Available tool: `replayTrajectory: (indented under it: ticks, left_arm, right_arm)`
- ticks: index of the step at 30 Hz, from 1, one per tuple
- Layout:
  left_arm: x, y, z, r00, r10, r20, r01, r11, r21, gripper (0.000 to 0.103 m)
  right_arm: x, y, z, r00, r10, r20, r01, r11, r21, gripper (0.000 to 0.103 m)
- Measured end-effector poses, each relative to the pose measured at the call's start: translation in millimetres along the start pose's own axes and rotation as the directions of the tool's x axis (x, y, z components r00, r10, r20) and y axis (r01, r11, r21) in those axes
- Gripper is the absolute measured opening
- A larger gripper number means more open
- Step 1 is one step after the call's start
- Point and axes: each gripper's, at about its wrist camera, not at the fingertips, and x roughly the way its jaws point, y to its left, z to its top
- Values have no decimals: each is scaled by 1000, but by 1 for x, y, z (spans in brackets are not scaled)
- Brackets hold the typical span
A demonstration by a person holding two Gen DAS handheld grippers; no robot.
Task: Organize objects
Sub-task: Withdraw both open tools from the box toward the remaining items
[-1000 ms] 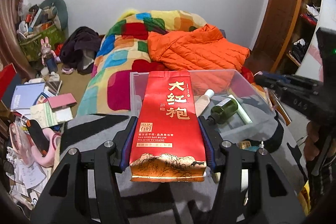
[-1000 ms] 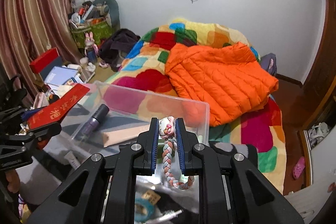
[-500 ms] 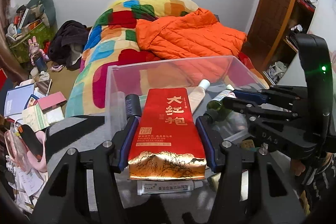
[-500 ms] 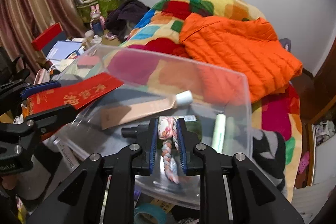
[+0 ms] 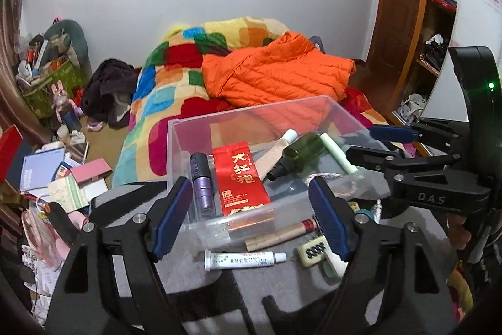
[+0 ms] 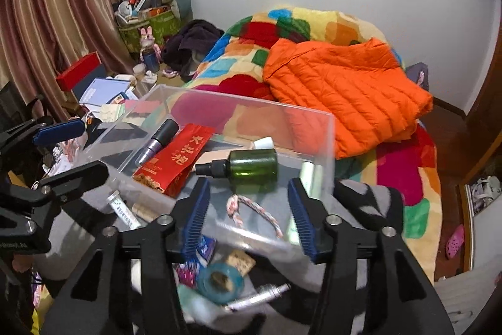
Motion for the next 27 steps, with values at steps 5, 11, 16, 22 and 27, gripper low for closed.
replayTrajectory:
  ticks: [5,11,16,22,27]
  left_arm:
    - [-8,-11,-12,999,-41,-13,41,999,3,78]
    - [7,-34,-35,990,-108,-90,110,994,17,78]
    - [24,-53,-52,977,-152,-151,156,988,15,77]
    - [31,-55,-61,966,-196,-166,196,980,-17,37]
    - [25,-45,-66,973,-178,-144,174,984,-34,25]
  right_arm:
    - [-22,-7,-18,1000,-23,21,23,1000,19,58]
    - [-29,-13,-52,999,-53,-6,53,998,43,59]
    - [-23,-26,-78,997,-48,-55,54,993,109,59]
    - [-7,-32,-94,993,-14,-120,36,982,183,59]
    - [14,-26,-93,986,6,-169,29,979,201,59]
